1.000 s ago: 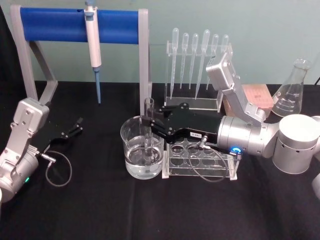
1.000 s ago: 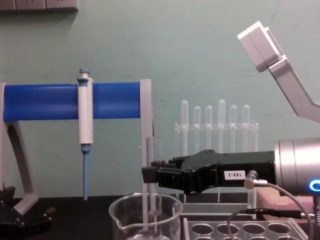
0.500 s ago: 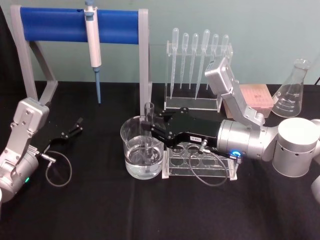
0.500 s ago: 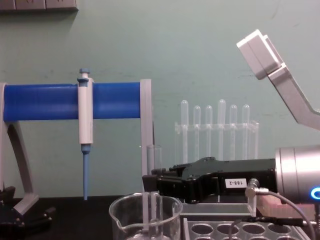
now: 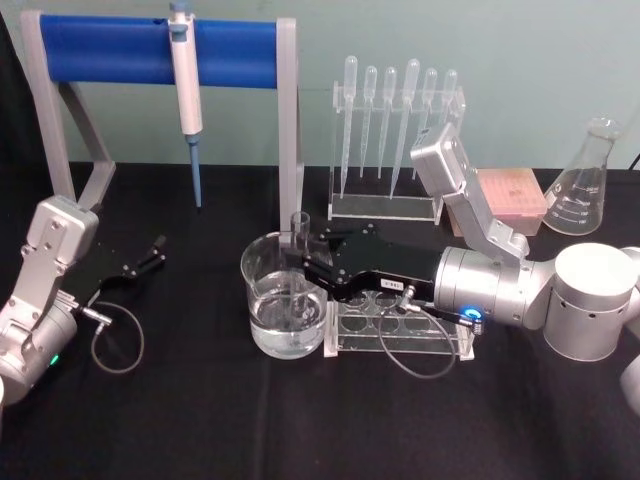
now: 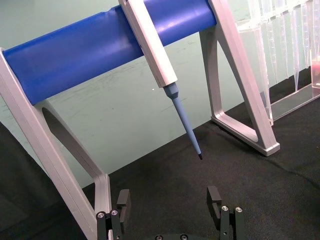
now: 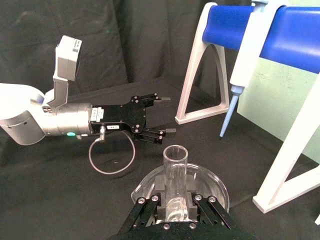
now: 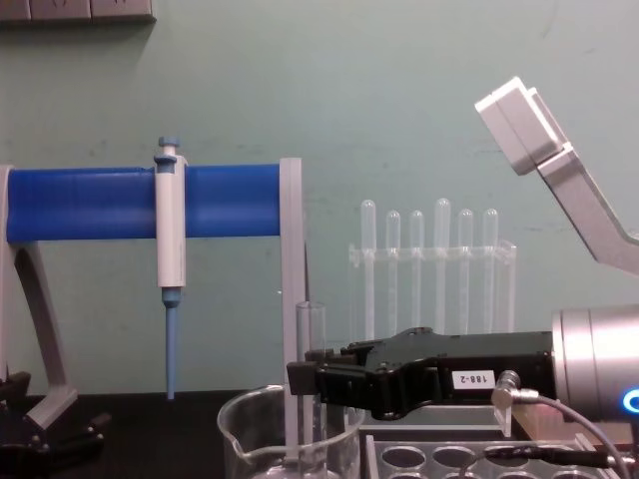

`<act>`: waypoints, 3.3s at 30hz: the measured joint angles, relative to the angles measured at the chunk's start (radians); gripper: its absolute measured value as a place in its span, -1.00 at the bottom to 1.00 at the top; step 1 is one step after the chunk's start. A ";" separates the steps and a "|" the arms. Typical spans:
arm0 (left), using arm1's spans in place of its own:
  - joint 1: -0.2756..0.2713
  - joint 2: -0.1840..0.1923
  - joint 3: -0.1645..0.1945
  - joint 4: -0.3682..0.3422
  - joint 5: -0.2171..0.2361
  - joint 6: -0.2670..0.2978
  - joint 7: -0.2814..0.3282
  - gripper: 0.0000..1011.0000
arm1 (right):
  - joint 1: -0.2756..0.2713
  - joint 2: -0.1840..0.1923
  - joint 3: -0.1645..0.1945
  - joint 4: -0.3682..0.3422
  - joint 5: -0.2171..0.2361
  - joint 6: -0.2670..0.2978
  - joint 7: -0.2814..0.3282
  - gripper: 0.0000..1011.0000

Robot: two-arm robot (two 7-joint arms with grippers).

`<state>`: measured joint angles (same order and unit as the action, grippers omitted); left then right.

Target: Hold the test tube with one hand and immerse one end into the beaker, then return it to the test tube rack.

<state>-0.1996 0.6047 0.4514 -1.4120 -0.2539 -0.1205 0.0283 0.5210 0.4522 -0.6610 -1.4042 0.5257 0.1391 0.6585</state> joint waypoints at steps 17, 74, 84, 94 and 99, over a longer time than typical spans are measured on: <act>0.000 0.000 0.000 0.000 0.000 0.000 0.000 0.98 | 0.002 0.001 -0.002 0.000 0.000 0.000 0.000 -0.56; 0.000 0.000 0.000 0.000 0.000 0.000 0.000 0.98 | 0.003 0.001 -0.003 -0.001 0.000 -0.001 -0.001 -0.56; 0.000 0.000 0.000 0.000 0.000 0.000 0.000 0.98 | 0.003 0.001 -0.003 -0.001 0.000 -0.001 -0.001 -0.56; 0.000 0.000 0.000 0.000 0.000 0.000 0.000 0.98 | 0.003 0.001 -0.003 -0.001 0.000 -0.001 -0.001 -0.56; 0.000 0.000 0.000 0.000 0.000 0.000 0.000 0.98 | 0.003 0.001 -0.003 -0.001 0.000 -0.001 -0.001 -0.56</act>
<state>-0.1995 0.6047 0.4514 -1.4120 -0.2539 -0.1205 0.0283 0.5240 0.4534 -0.6639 -1.4052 0.5257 0.1380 0.6576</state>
